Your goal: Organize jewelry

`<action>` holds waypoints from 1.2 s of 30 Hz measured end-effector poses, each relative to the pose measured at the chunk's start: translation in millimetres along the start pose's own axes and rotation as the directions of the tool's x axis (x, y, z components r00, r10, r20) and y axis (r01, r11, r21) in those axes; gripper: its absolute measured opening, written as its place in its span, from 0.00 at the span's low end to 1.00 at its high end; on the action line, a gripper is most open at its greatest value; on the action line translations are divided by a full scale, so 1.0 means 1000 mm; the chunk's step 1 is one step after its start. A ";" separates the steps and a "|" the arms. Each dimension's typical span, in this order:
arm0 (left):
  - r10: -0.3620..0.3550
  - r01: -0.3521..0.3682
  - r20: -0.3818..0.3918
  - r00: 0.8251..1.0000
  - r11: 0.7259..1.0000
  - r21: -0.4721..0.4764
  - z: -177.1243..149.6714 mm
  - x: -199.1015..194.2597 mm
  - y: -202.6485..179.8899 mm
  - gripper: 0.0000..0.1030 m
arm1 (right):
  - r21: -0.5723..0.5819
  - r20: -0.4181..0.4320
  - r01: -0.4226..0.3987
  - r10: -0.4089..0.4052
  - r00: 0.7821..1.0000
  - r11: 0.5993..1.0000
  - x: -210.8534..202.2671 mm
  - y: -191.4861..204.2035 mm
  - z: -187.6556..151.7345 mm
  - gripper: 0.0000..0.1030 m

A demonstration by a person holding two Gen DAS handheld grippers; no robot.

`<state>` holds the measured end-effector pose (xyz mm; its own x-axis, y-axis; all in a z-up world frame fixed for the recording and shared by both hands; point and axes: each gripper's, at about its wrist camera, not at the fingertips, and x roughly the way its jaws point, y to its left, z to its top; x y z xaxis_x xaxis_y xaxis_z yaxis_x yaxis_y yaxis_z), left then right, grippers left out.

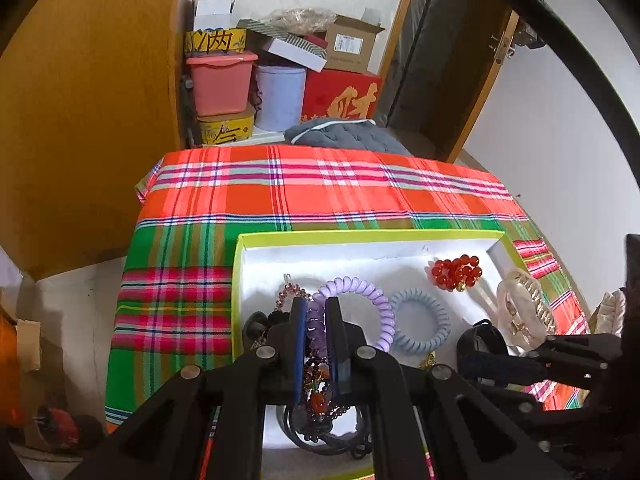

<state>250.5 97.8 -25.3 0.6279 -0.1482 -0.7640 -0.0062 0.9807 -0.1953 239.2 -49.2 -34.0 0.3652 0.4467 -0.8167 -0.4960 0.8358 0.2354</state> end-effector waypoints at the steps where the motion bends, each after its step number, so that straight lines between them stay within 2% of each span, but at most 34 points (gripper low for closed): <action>1: 0.005 -0.005 -0.007 1.000 1.000 0.001 0.000 0.003 0.000 0.09 | 0.000 0.003 0.001 -0.001 1.000 1.000 -0.002 0.000 0.000 0.21; 10: 0.014 -0.014 -0.033 0.999 1.000 0.006 -0.001 0.007 -0.005 0.09 | 0.003 0.021 0.012 -0.012 1.000 1.000 -0.016 -0.002 -0.006 0.21; 18: 0.030 -0.030 -0.004 1.000 0.999 -0.024 -0.007 -0.022 -0.004 0.16 | 0.008 0.039 0.026 -0.026 0.999 1.000 -0.034 -0.003 -0.015 0.22; 25: 0.047 -0.045 0.034 0.998 0.997 -0.059 -0.032 -0.066 -0.014 0.18 | 0.020 0.056 0.055 -0.056 0.997 0.998 -0.057 -0.005 -0.030 0.24; 30: 0.071 -0.068 0.040 0.997 0.996 -0.061 -0.055 -0.095 -0.030 0.18 | 0.032 0.077 0.070 -0.072 0.994 0.997 -0.080 -0.007 -0.043 0.32; 36: 0.086 -0.083 0.043 0.995 0.994 -0.071 -0.085 -0.123 -0.050 0.18 | 0.030 0.093 0.091 -0.093 0.991 0.995 -0.102 -0.005 -0.060 0.32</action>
<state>107.7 56.7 26.1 0.6582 -0.0578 -0.7506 -0.1130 0.9782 -0.1744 157.0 -118.0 15.9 0.4817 0.3948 -0.7824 -0.4367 0.8822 0.1763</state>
